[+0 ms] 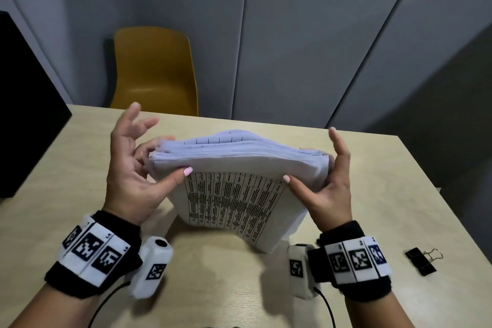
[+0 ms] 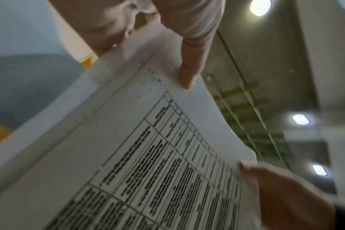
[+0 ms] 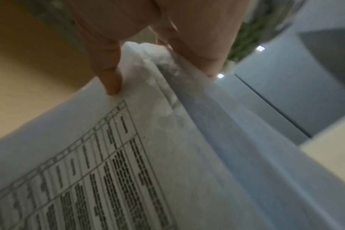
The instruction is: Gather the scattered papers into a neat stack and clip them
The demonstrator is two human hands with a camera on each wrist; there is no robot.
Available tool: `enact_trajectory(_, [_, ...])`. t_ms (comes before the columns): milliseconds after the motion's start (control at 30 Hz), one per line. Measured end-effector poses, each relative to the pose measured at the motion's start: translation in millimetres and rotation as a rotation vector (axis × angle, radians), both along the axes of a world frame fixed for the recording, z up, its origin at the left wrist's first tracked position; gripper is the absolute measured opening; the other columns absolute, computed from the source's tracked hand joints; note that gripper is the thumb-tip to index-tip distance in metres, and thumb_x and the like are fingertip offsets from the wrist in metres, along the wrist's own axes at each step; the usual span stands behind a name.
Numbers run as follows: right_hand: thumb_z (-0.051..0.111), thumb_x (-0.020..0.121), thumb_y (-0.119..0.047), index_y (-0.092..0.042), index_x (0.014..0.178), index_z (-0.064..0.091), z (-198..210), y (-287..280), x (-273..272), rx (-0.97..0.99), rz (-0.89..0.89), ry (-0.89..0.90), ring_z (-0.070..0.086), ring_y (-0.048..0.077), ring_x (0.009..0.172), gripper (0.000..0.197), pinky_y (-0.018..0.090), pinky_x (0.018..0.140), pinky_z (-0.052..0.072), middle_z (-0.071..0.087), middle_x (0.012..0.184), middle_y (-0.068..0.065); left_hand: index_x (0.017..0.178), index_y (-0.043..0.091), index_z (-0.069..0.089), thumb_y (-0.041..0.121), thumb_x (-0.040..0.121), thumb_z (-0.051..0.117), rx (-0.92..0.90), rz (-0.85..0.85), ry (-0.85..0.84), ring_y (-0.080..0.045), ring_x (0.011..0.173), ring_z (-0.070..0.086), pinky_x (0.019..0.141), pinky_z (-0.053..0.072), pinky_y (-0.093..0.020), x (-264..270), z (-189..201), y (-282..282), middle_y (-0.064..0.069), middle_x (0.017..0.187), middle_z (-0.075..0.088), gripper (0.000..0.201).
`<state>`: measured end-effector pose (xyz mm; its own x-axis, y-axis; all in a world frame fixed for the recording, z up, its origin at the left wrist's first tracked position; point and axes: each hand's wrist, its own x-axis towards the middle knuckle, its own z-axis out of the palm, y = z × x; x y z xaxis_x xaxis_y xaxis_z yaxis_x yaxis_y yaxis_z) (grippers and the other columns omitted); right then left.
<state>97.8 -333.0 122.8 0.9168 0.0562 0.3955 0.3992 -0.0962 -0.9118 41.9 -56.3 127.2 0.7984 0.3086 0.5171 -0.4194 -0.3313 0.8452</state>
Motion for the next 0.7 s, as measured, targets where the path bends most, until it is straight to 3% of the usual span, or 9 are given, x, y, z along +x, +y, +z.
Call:
enact_trajectory(33, [0.082,0.062,0.0,-0.025,0.139,0.03,-4.8,-2.8,2.5,0.037,0.037,0.093,0.061,0.001,0.095,0.097,0.013,0.084,0.048,0.058,0.109,-0.006,0.141,0.04,0.021,0.033,0.047,0.086,-0.096,-0.044,0.074,-0.015,0.113,0.058,0.089,0.052,-0.023,2.6,-5.8,4.2,0.003,0.134,0.048,0.114])
enact_trajectory(100, [0.084,0.055,-0.003,-0.021,0.125,0.048,-14.5,-3.3,7.2,0.054,0.122,0.243,0.063,-0.005,0.086,0.08,0.012,0.073,0.051,0.067,0.1,-0.013,0.142,0.03,0.027,0.027,0.044,0.09,-0.196,-0.147,0.24,-0.006,0.109,0.059,0.087,0.05,-0.016,8.8,-18.7,8.1,0.006,0.122,0.059,0.117])
enact_trajectory(200, [0.081,0.059,0.007,-0.021,0.087,0.063,-24.4,7.8,12.5,0.045,0.126,0.285,0.065,-0.006,0.067,0.043,0.01,0.061,0.05,0.072,0.071,-0.018,0.109,0.025,0.058,-0.006,0.072,0.068,-0.312,-0.18,0.363,0.009,0.081,0.065,0.079,0.053,-0.015,19.5,-29.6,-5.6,0.023,0.083,0.072,0.05])
enact_trajectory(300, [0.073,0.066,0.014,-0.02,0.073,0.072,-25.5,18.6,12.5,0.138,0.084,0.187,0.065,-0.001,0.065,0.035,0.014,0.062,0.052,0.072,0.066,-0.014,0.081,0.04,0.074,-0.005,0.07,0.071,-0.18,-0.117,0.304,0.012,0.081,0.063,0.078,0.048,-0.008,23.4,-28.6,-17.0,0.03,0.081,0.07,0.046])
enact_trajectory(333, [0.072,0.066,0.015,-0.019,0.071,0.074,-25.5,19.9,12.4,0.18,0.078,0.165,0.065,0.0,0.066,0.035,0.015,0.063,0.052,0.073,0.068,-0.013,0.081,0.039,0.074,0.003,0.067,0.074,-0.219,-0.097,0.272,0.01,0.081,0.063,0.078,0.049,-0.008,23.8,-27.0,-16.9,0.028,0.081,0.071,0.039])
enact_trajectory(400, [0.075,0.065,0.013,-0.018,0.078,0.074,-29.2,17.7,11.0,0.231,0.081,0.163,0.066,0.002,0.07,0.034,0.016,0.064,0.053,0.073,0.073,-0.011,0.09,0.024,0.073,0.014,0.059,0.078,-0.273,-0.061,0.246,0.003,0.085,0.065,0.079,0.05,-0.012,23.1,-28.7,-12.1,0.018,0.084,0.073,0.032])
enact_trajectory(533, [0.079,0.063,0.007,-0.018,0.104,0.056,-40.9,7.1,9.7,0.151,0.079,0.271,0.066,0.002,0.08,0.052,0.017,0.068,0.053,0.07,0.09,-0.005,0.116,0.004,0.057,-0.013,0.063,0.071,-0.293,-0.134,0.263,0.003,0.091,0.065,0.078,0.051,-0.011,13.4,-29.7,-7.2,0.012,0.093,0.073,0.058])
enact_trajectory(600, [0.076,0.066,0.009,-0.007,0.104,0.056,-44.5,11.4,10.5,0.137,0.086,0.333,0.067,0.003,0.077,0.046,0.018,0.066,0.053,0.069,0.09,0.002,0.108,0.013,0.062,-0.021,0.065,0.066,-0.282,-0.146,0.277,0.009,0.085,0.065,0.075,0.05,-0.007,11.6,-32.2,-11.9,0.023,0.085,0.072,0.055])
enact_trajectory(700, [0.076,0.066,-0.004,0.009,0.099,0.06,-43.8,25.4,8.0,0.156,0.064,0.304,0.068,0.011,0.075,0.039,0.024,0.067,0.054,0.073,0.077,-0.002,0.079,0.039,0.074,-0.005,0.067,0.076,-0.206,-0.086,0.258,0.012,0.075,0.064,0.07,0.048,-0.006,12.0,-34.9,-24.7,0.031,0.076,0.069,0.046])
